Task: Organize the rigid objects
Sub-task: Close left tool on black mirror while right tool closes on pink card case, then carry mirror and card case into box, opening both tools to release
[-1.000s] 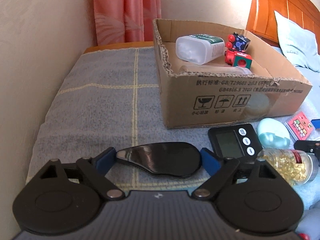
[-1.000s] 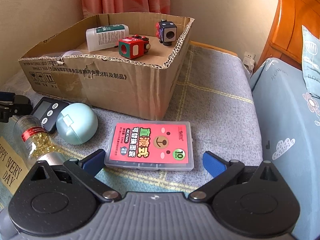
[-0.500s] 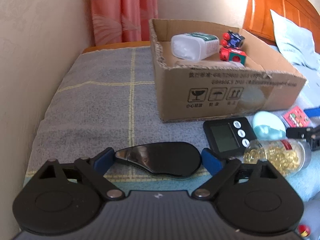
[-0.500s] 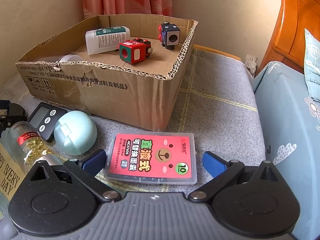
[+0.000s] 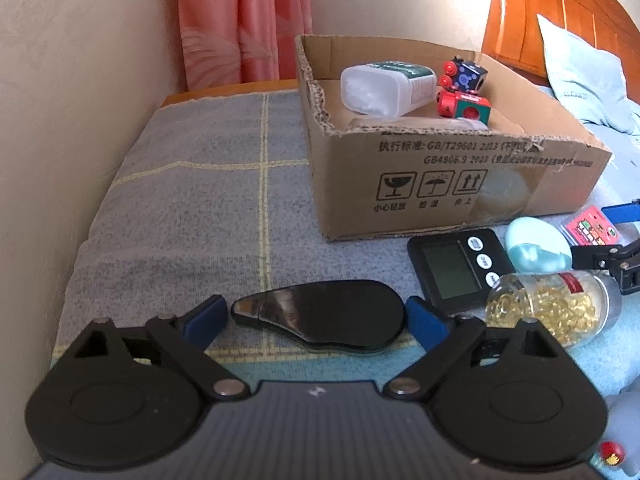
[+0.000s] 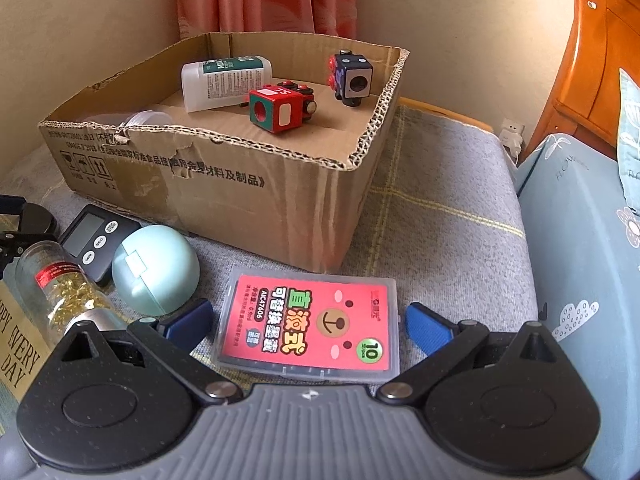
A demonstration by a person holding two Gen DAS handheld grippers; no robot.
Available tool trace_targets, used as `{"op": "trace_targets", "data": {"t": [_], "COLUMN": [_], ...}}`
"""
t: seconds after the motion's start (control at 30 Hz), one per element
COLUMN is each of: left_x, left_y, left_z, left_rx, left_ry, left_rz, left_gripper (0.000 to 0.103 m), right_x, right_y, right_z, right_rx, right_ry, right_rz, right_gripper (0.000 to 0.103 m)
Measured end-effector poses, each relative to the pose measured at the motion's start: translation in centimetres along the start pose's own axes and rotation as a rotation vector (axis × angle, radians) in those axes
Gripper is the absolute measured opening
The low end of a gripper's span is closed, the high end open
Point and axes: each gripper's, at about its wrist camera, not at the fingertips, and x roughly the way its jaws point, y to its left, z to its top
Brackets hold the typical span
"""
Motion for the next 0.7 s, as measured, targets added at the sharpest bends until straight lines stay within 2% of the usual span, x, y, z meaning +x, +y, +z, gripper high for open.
{"op": "trace_targets", "data": {"t": [0.2,0.7], "left_x": [0.0,-1.0], "left_y": [-0.3,-0.2], "left_z": [0.1,0.2], "left_rx": [-0.01,0.03], "left_ry": [0.01,0.032], "left_rz": [0.011,-0.011], "left_gripper": [0.09,0.089], "right_x": [-0.3,-1.4], "right_y": [0.2,0.0], "right_z": [0.0,-0.1], "right_rx": [0.006,-0.009], "right_ry": [-0.006,0.02], "right_rz": [-0.008,-0.025], "right_gripper": [0.095,0.094]}}
